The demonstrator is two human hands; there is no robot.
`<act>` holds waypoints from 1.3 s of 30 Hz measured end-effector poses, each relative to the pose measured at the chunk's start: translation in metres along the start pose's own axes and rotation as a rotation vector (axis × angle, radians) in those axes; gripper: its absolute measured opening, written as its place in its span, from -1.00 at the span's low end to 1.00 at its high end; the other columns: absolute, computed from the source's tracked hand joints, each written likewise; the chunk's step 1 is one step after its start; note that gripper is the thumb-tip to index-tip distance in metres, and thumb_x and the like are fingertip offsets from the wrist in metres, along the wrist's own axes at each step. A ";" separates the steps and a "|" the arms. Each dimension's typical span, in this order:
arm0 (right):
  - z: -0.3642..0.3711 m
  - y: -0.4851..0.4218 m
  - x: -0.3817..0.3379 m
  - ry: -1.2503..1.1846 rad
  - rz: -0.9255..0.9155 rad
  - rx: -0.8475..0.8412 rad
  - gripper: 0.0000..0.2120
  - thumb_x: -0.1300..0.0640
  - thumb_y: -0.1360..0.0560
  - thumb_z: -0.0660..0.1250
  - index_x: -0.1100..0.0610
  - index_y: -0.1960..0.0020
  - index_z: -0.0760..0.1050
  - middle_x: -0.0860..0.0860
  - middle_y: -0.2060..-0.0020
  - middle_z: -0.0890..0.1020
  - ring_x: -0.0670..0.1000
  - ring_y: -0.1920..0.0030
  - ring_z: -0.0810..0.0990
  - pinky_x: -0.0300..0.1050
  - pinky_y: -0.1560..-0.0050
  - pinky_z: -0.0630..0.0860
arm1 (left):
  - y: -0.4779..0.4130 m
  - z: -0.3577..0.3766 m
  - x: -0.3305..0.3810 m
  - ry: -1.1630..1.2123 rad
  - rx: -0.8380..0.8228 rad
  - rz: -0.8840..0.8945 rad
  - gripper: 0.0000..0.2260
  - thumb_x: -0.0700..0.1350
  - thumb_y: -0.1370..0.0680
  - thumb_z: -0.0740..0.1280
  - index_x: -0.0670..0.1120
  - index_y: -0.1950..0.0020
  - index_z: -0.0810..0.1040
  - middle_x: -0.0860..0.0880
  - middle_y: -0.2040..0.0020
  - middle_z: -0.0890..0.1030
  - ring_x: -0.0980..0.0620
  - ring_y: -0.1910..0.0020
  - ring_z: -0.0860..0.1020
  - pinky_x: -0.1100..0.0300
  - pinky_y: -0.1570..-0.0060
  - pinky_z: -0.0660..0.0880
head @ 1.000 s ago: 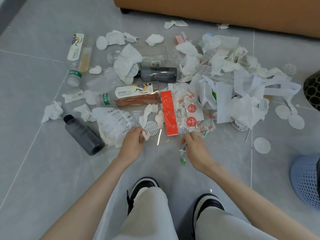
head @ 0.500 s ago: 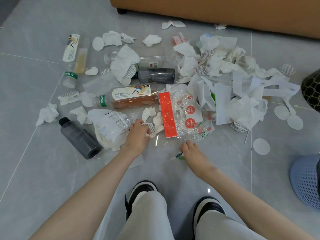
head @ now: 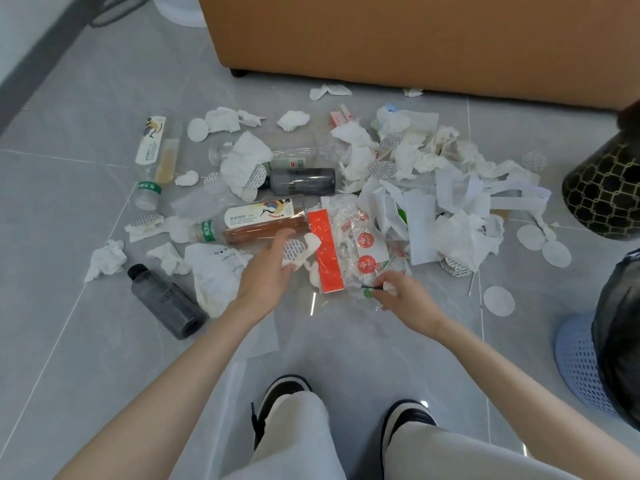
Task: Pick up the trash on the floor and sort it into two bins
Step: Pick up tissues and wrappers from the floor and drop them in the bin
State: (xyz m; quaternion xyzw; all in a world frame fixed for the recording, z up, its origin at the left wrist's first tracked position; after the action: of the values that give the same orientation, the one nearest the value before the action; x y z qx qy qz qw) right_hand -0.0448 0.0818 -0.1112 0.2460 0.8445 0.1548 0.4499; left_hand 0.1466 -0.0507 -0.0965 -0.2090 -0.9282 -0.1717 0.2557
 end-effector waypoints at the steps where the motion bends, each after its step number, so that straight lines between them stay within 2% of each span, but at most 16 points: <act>1: -0.013 0.004 -0.008 -0.040 0.000 0.017 -0.89 0.15 -0.54 0.32 0.21 0.05 0.49 0.07 0.17 0.57 0.07 0.22 0.61 -0.06 0.11 0.51 | -0.001 -0.011 0.011 0.019 0.024 0.018 -0.51 -0.20 -0.53 0.32 0.05 -0.39 0.23 -0.09 -0.25 0.51 -0.11 -0.14 0.50 0.03 -0.02 0.47; 3: -0.039 0.013 -0.021 -0.124 -0.001 0.052 -0.94 0.15 -0.54 0.32 0.14 0.08 0.49 0.01 0.22 0.58 -0.02 0.27 0.60 -0.04 0.05 0.55 | -0.004 -0.035 0.037 0.068 0.061 0.051 -0.54 -0.20 -0.52 0.34 -0.01 -0.38 0.29 -0.07 -0.17 0.56 -0.06 -0.07 0.53 0.12 0.03 0.43; 6: -0.081 0.029 -0.036 -0.159 -0.018 0.137 -0.93 0.14 -0.53 0.33 0.04 0.11 0.46 -0.07 0.28 0.56 -0.10 0.31 0.61 -0.17 0.15 0.49 | -0.008 -0.064 0.087 0.111 0.050 0.149 -0.60 -0.14 -0.51 0.37 -0.05 -0.33 0.37 0.02 -0.04 0.58 0.08 0.13 0.51 0.20 0.14 0.37; 9: -0.123 0.050 -0.037 -0.200 -0.012 0.257 -0.95 0.15 -0.53 0.33 0.12 0.05 0.48 -0.03 0.22 0.56 -0.09 0.32 0.59 -0.27 0.23 0.48 | -0.011 -0.082 0.145 0.131 0.006 0.267 -0.60 -0.09 -0.51 0.38 -0.05 -0.32 0.40 0.02 -0.07 0.60 0.08 0.07 0.55 0.20 0.10 0.43; 12: -0.159 0.071 -0.027 -0.233 0.018 0.349 -0.95 0.16 -0.53 0.33 0.12 0.07 0.48 0.06 0.13 0.61 -0.04 0.28 0.61 0.03 0.07 0.59 | -0.014 -0.088 0.205 0.110 -0.059 0.374 -0.58 -0.07 -0.51 0.37 -0.04 -0.35 0.39 0.03 -0.16 0.55 0.10 0.04 0.50 0.27 0.15 0.36; 13: -0.172 0.079 -0.022 -0.257 0.026 0.390 -0.95 0.16 -0.52 0.34 0.11 0.09 0.48 0.08 0.11 0.63 -0.03 0.27 0.62 0.08 0.05 0.60 | -0.014 -0.086 0.225 0.094 -0.082 0.401 -0.56 -0.07 -0.52 0.36 -0.06 -0.37 0.37 0.03 -0.18 0.52 0.07 0.01 0.49 0.27 0.13 0.35; 16: -0.211 0.113 0.002 -0.279 0.083 0.539 -0.93 0.15 -0.51 0.36 0.14 0.06 0.49 0.08 0.14 0.62 -0.05 0.27 0.57 -0.18 0.22 0.55 | -0.014 -0.068 0.288 0.049 -0.169 0.480 -0.59 -0.05 -0.51 0.36 -0.09 -0.33 0.40 -0.03 -0.16 0.53 -0.01 -0.07 0.49 0.20 0.07 0.36; 19: -0.246 0.146 0.035 -0.280 0.183 0.670 -0.91 0.10 -0.50 0.37 0.10 0.08 0.50 0.08 0.19 0.64 -0.04 0.28 0.57 -0.12 0.18 0.54 | -0.007 -0.041 0.347 0.002 -0.266 0.552 -0.64 -0.06 -0.50 0.36 -0.10 -0.25 0.43 -0.05 -0.07 0.55 -0.07 -0.03 0.52 0.15 0.13 0.39; 21: -0.265 0.170 0.062 -0.282 0.262 0.740 -0.92 0.08 -0.49 0.37 0.07 0.10 0.49 0.05 0.09 0.63 -0.04 0.26 0.59 -0.09 0.15 0.55 | 0.002 -0.021 0.384 -0.008 -0.321 0.588 -0.60 -0.07 -0.49 0.36 -0.09 -0.31 0.41 -0.07 -0.13 0.55 -0.05 -0.01 0.52 0.11 0.06 0.46; 25: -0.292 0.216 0.114 -0.239 0.393 0.853 -0.90 0.04 -0.50 0.34 0.05 0.03 0.48 0.03 -0.09 0.57 -0.01 0.14 0.59 -0.14 0.21 0.49 | 0.030 0.025 0.448 0.037 -0.458 0.611 -0.56 -0.08 -0.49 0.34 -0.09 -0.35 0.38 -0.08 -0.27 0.48 -0.06 -0.15 0.49 0.06 -0.08 0.47; 28: -0.294 0.236 0.140 -0.278 0.434 0.850 -0.76 0.08 -0.48 0.39 0.09 -0.11 0.46 0.03 -0.04 0.55 -0.09 0.14 0.53 -0.23 0.24 0.44 | 0.047 0.058 0.479 0.100 -0.518 0.610 -0.58 -0.07 -0.48 0.35 -0.09 -0.32 0.40 -0.07 -0.22 0.51 -0.05 -0.11 0.51 0.10 0.00 0.46; 31: -0.296 0.250 0.161 -0.291 0.450 0.846 -0.60 0.10 -0.43 0.45 0.10 -0.22 0.45 0.03 -0.13 0.56 -0.02 -0.03 0.54 -0.10 -0.02 0.52 | 0.065 0.094 0.494 0.173 -0.603 0.551 -0.58 -0.05 -0.48 0.35 -0.08 -0.32 0.40 -0.05 -0.19 0.51 -0.06 -0.09 0.53 0.10 -0.01 0.49; 33: -0.298 0.259 0.170 -0.289 0.464 0.873 -0.59 0.13 -0.44 0.42 0.11 -0.26 0.44 0.02 -0.16 0.55 0.01 -0.08 0.55 -0.05 -0.10 0.53 | 0.076 0.118 0.494 0.230 -0.690 0.493 -0.68 -0.04 -0.51 0.33 -0.02 -0.25 0.45 -0.04 -0.12 0.51 -0.05 -0.07 0.52 0.08 -0.07 0.53; 34: -0.299 0.263 0.173 -0.291 0.462 0.890 -0.61 0.16 -0.47 0.38 0.11 -0.27 0.43 0.03 -0.18 0.55 0.00 -0.09 0.54 -0.10 -0.09 0.51 | 0.082 0.128 0.492 0.238 -0.746 0.470 -0.68 -0.02 -0.52 0.32 0.00 -0.26 0.44 -0.05 -0.15 0.51 -0.06 -0.10 0.51 0.05 -0.11 0.53; 37: -0.304 0.267 0.173 -0.258 0.434 0.961 -0.66 0.27 -0.51 0.27 0.11 -0.28 0.45 0.05 -0.21 0.55 0.00 -0.17 0.52 -0.17 -0.07 0.45 | 0.084 0.143 0.480 0.171 -0.844 0.444 -0.42 0.00 -0.55 0.29 -0.08 -0.51 0.17 -0.09 -0.46 0.29 -0.04 -0.36 0.38 0.06 -0.24 0.46; 39: -0.306 0.267 0.168 -0.238 0.406 0.993 -0.67 0.29 -0.53 0.22 0.11 -0.27 0.45 0.05 -0.20 0.56 0.01 -0.17 0.52 -0.13 -0.12 0.46 | 0.078 0.139 0.474 0.154 -0.823 0.473 -0.46 -0.05 -0.58 0.26 -0.10 -0.52 0.17 -0.09 -0.49 0.26 -0.02 -0.45 0.28 0.13 -0.34 0.33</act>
State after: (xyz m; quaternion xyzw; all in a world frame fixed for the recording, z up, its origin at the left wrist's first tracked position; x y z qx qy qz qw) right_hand -0.3063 0.3842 0.0704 0.6025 0.6950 -0.2073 0.3332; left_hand -0.2430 0.2172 0.0660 -0.4849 -0.6886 -0.4768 0.2517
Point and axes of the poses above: each hand's wrist, its own y-axis away from the middle knuckle, its own z-axis out of the palm, x = y × z, the point moved 6 cm from there along -y, towards the middle knuckle
